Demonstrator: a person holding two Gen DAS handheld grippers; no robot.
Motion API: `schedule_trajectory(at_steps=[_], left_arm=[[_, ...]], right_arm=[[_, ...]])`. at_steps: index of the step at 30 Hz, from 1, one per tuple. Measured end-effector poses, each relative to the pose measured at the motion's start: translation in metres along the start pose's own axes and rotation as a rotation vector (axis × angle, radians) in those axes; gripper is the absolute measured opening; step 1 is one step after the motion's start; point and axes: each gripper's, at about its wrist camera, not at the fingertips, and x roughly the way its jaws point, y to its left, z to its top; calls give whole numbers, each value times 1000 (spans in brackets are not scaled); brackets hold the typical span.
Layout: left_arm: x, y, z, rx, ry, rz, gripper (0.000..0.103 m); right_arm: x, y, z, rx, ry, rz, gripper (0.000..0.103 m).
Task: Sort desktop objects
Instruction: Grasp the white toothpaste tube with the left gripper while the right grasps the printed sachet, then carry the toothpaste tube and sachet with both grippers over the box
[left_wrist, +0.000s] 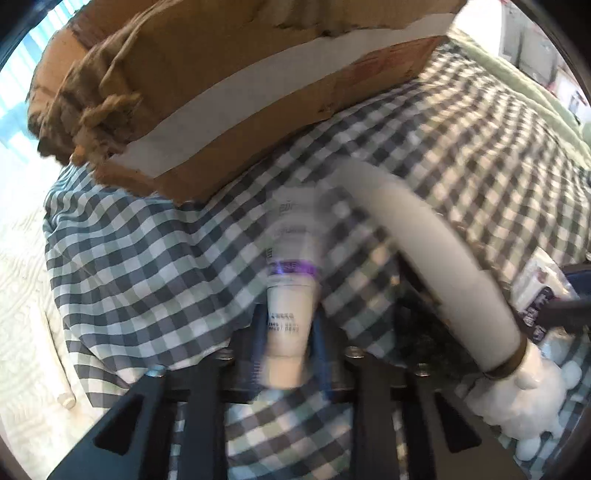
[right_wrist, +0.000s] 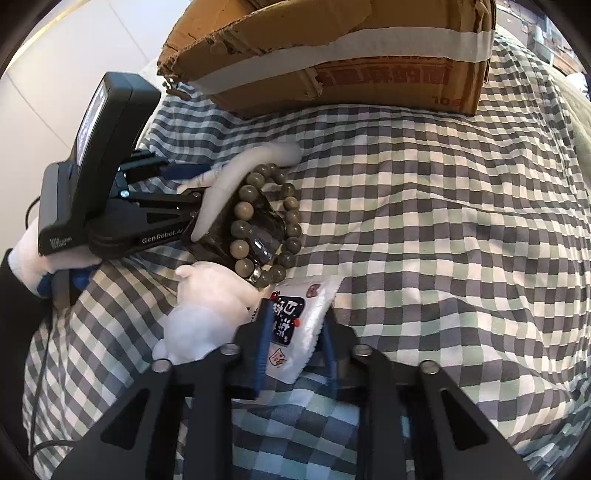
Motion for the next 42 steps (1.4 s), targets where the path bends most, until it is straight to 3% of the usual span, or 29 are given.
schedule_trajectory(at_steps=[6, 15, 20, 28, 32, 42], left_arm=[[-25, -18, -1, 37, -49, -30, 21], [-69, -8, -7, -123, -112, -30, 21], [-90, 7, -30, -193, -171, -10, 21], [-124, 23, -46, -321, -319, 34, 21], [-144, 23, -36, -404, -421, 33, 21], [-200, 28, -13, -468, -615, 81, 21]], right_arm=[[-16, 7, -1, -19, -68, -2, 5], [-58, 0, -7, 15, -235, -42, 3], [-76, 6, -6, 16, -345, -105, 3], [-103, 24, -5, -47, -512, -212, 3], [-120, 37, 1, -85, -592, -234, 3], [-168, 65, 21, -173, -765, -260, 3]])
